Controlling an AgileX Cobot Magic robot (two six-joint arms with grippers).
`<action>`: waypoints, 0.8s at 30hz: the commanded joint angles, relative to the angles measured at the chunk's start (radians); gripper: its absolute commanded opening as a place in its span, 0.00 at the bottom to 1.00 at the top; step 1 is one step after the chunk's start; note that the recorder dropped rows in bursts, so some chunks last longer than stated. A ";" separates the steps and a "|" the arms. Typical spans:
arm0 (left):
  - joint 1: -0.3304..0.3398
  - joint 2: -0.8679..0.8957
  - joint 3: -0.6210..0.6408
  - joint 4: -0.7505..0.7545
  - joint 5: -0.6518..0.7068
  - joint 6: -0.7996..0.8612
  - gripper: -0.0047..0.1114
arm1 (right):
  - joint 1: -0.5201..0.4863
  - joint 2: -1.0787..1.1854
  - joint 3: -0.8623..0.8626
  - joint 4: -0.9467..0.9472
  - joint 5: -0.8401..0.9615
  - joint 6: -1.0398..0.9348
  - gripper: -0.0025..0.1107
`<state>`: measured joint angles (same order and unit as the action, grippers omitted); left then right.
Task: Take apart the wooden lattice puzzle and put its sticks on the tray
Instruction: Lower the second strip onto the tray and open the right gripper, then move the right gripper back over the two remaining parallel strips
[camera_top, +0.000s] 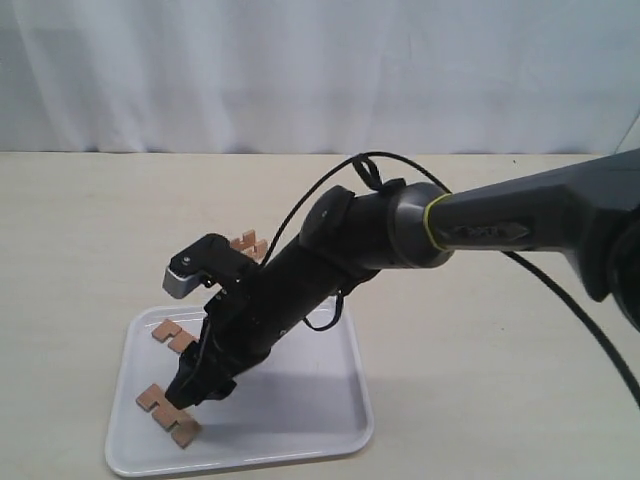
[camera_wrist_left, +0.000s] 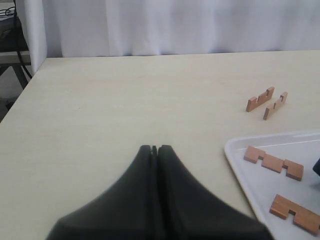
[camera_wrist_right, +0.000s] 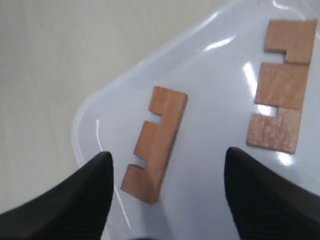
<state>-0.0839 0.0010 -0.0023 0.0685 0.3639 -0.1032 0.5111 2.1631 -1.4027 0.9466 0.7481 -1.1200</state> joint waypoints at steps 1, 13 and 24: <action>0.001 -0.001 0.002 0.003 -0.009 0.001 0.04 | -0.002 -0.087 -0.015 -0.032 0.049 0.022 0.56; 0.001 -0.001 0.002 0.003 -0.009 0.001 0.04 | -0.011 -0.094 -0.015 -0.020 0.021 0.059 0.56; 0.001 -0.001 0.002 0.003 -0.009 0.001 0.04 | -0.008 -0.047 -0.015 0.139 0.025 0.034 0.56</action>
<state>-0.0839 0.0010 -0.0023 0.0685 0.3639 -0.1032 0.5052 2.1254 -1.4126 1.0762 0.7514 -1.0638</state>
